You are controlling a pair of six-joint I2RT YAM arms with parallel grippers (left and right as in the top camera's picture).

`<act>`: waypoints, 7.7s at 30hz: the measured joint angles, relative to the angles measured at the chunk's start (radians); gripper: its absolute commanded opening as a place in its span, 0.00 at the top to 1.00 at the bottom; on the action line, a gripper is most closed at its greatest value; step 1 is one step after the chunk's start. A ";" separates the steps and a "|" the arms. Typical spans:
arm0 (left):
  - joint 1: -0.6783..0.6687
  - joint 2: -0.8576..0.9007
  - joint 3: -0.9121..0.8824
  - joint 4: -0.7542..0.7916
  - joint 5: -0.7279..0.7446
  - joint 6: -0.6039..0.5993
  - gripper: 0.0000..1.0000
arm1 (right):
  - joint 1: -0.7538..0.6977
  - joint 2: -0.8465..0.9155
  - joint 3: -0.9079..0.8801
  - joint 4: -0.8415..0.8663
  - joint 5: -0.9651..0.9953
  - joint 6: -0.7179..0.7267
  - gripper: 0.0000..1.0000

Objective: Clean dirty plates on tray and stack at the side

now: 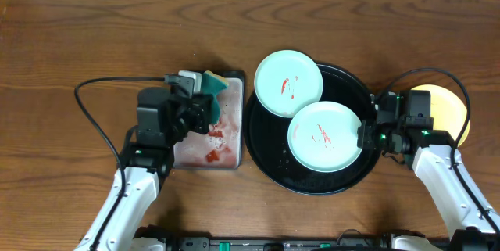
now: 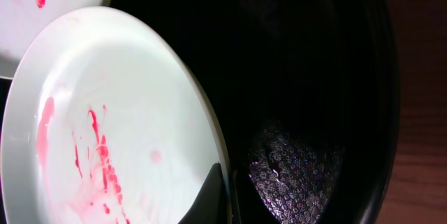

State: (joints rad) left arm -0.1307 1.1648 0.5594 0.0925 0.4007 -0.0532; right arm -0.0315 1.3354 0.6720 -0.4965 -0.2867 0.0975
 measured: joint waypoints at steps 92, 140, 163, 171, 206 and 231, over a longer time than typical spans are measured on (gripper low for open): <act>-0.767 0.646 0.499 -0.169 -0.058 -0.392 0.93 | 0.000 0.000 -0.143 0.049 -0.008 -0.003 0.99; -0.852 0.718 0.528 -0.250 -0.385 -0.437 0.93 | 0.002 0.005 -0.145 0.048 -0.038 -0.003 0.99; -0.824 0.726 0.524 -0.192 -0.369 -0.365 0.93 | 0.002 0.005 -0.145 0.050 -0.036 -0.003 0.99; -0.791 0.724 0.541 -0.298 -0.346 -0.333 0.92 | 0.002 0.005 -0.145 0.047 -0.036 -0.003 0.99; -0.775 0.608 0.522 -0.435 -0.336 -0.367 0.93 | 0.002 0.005 -0.145 0.050 -0.035 -0.003 0.99; -0.197 0.386 0.433 -0.573 -0.395 -0.333 0.93 | 0.002 0.005 -0.145 0.098 -0.028 -0.003 0.82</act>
State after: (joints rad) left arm -0.3275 1.5513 0.9928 -0.4805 0.0059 -0.3866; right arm -0.0292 1.3399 0.5270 -0.3988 -0.3149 0.0944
